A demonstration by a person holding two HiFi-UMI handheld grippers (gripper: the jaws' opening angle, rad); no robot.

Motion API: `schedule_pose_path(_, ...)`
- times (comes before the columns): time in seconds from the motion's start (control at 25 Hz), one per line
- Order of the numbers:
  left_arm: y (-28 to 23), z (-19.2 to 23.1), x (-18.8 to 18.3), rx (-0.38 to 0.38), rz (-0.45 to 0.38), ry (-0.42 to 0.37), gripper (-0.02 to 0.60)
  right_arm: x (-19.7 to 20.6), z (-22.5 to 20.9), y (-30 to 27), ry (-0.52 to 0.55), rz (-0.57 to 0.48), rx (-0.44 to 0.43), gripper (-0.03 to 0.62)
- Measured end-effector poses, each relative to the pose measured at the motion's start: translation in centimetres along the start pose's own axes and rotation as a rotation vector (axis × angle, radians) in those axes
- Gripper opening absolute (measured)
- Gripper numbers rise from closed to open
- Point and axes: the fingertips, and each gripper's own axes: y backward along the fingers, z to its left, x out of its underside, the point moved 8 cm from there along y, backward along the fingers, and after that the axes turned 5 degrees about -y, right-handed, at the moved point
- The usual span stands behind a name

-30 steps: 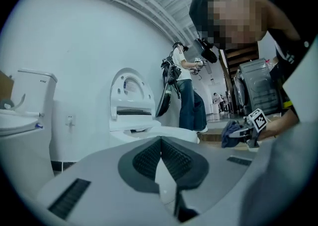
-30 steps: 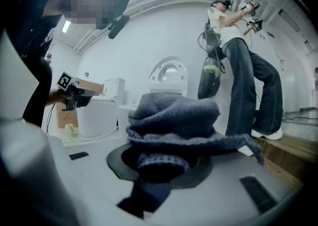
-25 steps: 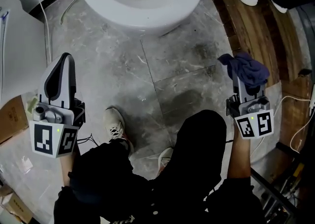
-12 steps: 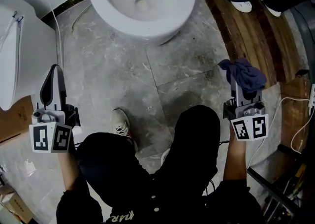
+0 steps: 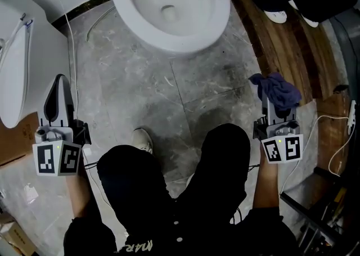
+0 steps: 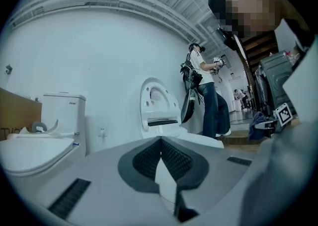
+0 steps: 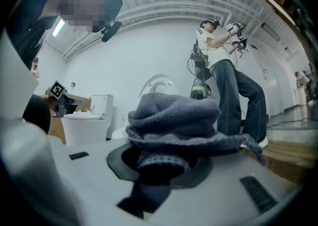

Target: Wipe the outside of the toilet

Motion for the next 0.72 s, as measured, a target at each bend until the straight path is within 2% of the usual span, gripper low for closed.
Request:
schedule_pose_path(0.36,-1.0,2.2,-1.8,0.018,0.050,0.042,0.009,-2.8,2.9,-3.8,0.022,0.054,-0.024,0.115)
schedule_pose_path(0.6,-0.4,3.7,-6.9,-0.066,0.050,0.040,0.009,-7.1,4.6,-5.2,0.001,0.102,-0.016,0.115)
schedule_pose_path(0.72,-0.1,4.2,-9.5,-0.078,0.078,0.062,0.009,-9.6,5.4,-5.6,-0.008,0.127,-0.010,0.115)
